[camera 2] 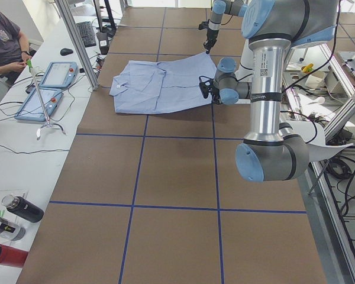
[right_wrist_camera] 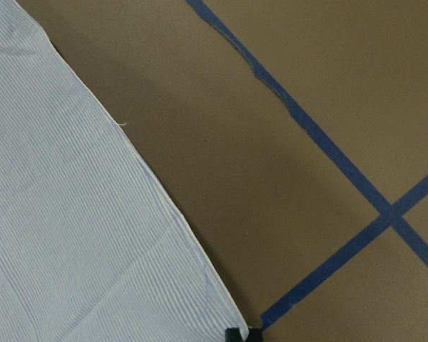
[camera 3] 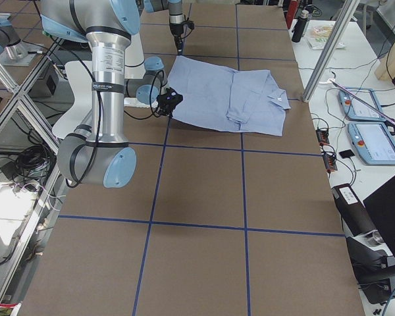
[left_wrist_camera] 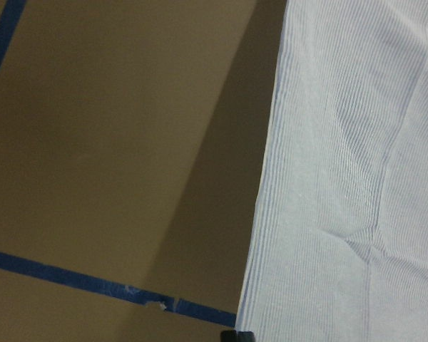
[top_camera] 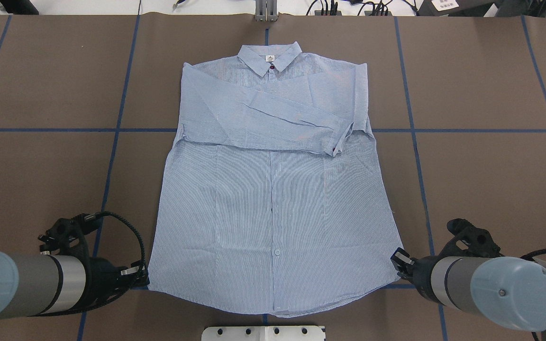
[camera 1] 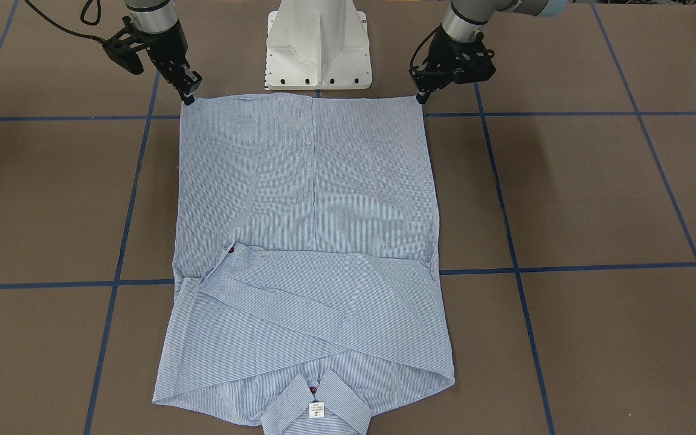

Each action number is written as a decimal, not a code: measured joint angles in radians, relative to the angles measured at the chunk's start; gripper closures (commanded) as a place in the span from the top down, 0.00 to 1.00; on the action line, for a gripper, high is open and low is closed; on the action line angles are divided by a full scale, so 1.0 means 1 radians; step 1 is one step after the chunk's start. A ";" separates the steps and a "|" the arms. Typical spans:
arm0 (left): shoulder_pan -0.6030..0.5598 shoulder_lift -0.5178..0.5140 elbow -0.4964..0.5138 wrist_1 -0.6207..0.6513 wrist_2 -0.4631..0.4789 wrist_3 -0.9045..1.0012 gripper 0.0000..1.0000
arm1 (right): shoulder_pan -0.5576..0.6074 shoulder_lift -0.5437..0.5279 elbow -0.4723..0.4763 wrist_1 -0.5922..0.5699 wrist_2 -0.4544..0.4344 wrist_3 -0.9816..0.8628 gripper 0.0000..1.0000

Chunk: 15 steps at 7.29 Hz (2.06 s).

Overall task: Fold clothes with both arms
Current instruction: 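Lift the hem corners with both grippers and pull them outward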

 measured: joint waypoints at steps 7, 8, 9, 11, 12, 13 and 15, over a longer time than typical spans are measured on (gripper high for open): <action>-0.123 -0.158 -0.068 0.100 -0.061 -0.027 0.00 | 0.200 0.142 0.044 -0.066 0.045 -0.003 0.00; -0.188 -0.181 -0.058 0.102 -0.074 -0.024 0.00 | 0.261 0.227 0.028 -0.152 0.059 -0.001 0.00; -0.260 -0.191 -0.056 0.103 -0.106 -0.023 0.00 | 0.315 0.301 0.023 -0.243 0.065 0.001 0.00; -0.363 -0.196 -0.061 0.103 -0.146 -0.022 0.00 | 0.390 0.368 0.020 -0.325 0.069 0.002 0.00; -0.398 -0.196 -0.061 0.103 -0.151 -0.022 0.00 | 0.431 0.374 0.018 -0.335 0.075 0.002 0.00; -0.424 -0.196 -0.059 0.103 -0.151 -0.023 0.00 | 0.472 0.376 0.014 -0.340 0.089 0.001 0.00; -0.469 -0.198 -0.054 0.103 -0.150 -0.024 0.00 | 0.540 0.392 -0.015 -0.342 0.123 0.001 0.00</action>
